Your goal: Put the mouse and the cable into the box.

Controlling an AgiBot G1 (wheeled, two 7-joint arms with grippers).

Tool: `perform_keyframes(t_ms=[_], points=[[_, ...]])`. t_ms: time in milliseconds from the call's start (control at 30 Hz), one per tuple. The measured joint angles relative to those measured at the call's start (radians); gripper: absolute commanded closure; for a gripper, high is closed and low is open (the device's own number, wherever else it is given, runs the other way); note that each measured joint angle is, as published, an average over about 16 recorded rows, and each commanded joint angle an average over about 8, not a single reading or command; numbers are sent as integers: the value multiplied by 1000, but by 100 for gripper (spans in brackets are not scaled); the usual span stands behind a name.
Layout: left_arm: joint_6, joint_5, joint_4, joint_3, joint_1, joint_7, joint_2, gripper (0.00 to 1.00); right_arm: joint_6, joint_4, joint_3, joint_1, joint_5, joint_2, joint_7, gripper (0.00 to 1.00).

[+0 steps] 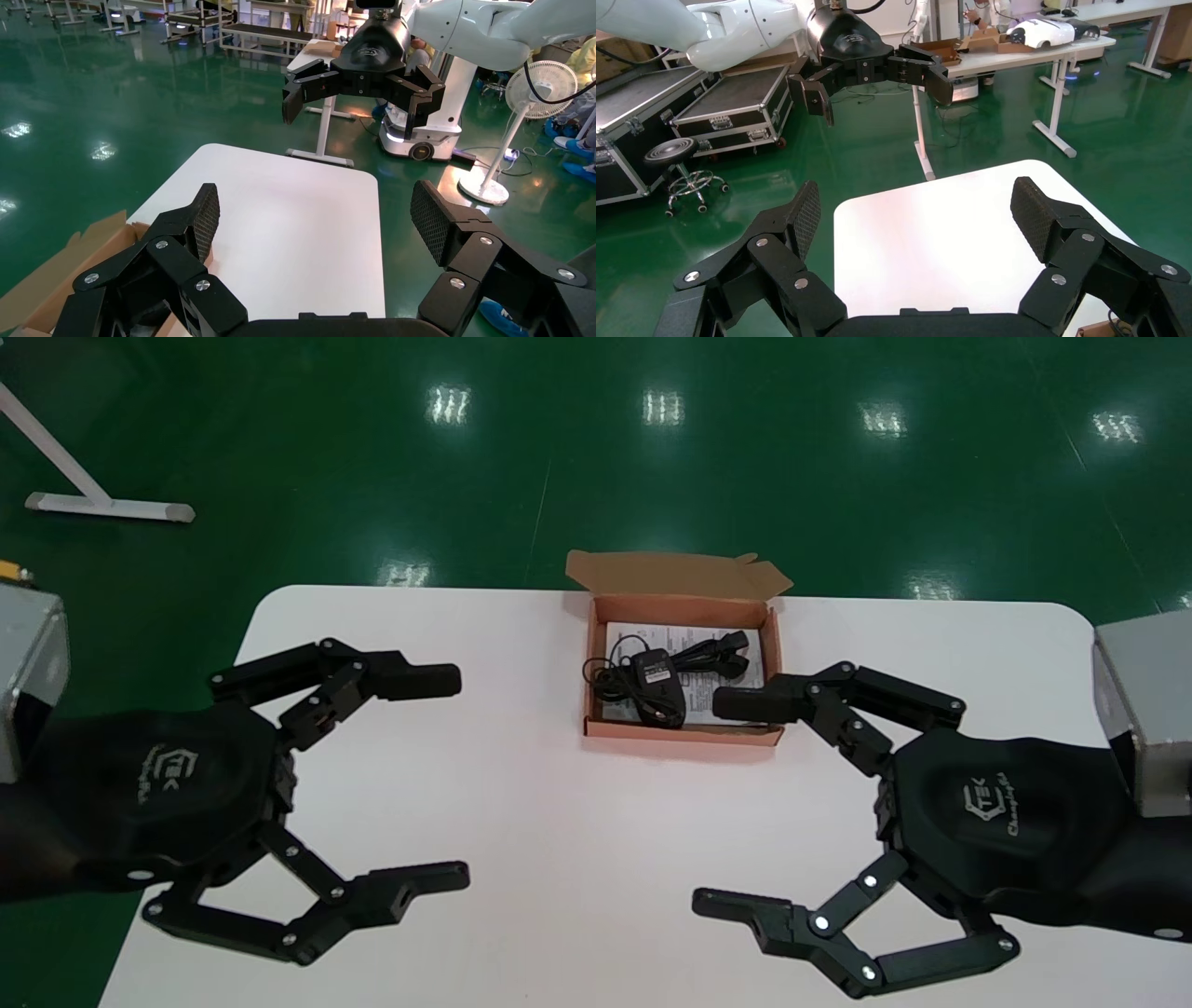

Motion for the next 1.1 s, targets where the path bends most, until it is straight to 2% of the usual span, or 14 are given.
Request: perform_keyframes(t_ms=[1100], points=[[0, 0, 0, 0, 0, 0, 0, 0, 0, 0, 0, 0, 0, 0, 0, 0]])
